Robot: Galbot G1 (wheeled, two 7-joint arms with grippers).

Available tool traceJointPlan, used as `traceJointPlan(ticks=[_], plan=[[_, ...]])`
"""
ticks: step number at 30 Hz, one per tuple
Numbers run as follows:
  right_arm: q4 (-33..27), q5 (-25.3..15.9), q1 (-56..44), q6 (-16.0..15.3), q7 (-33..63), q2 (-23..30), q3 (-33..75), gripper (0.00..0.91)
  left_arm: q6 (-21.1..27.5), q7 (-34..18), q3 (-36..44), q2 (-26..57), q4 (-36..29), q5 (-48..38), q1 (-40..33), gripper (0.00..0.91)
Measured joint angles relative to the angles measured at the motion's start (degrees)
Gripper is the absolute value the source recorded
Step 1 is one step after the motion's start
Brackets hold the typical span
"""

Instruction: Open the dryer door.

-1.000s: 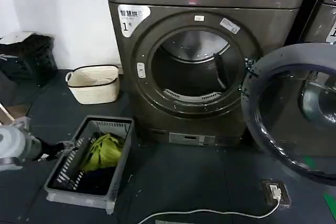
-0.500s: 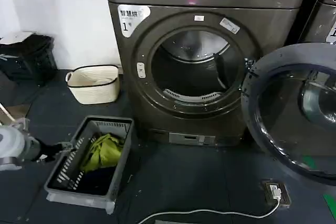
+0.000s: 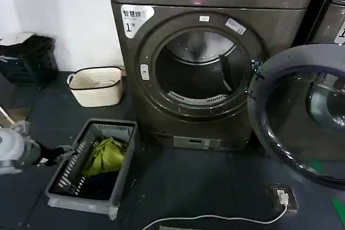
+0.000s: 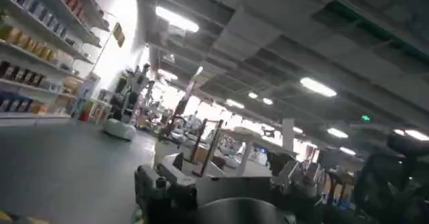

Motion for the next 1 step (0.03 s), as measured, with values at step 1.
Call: traceJointPlan(ticks=[1], plan=[[0.0, 0.0, 0.0, 0.0, 0.0, 0.0, 0.0, 0.907, 0.0, 0.0, 0.0, 0.0, 0.0, 0.0, 0.0, 0.907]])
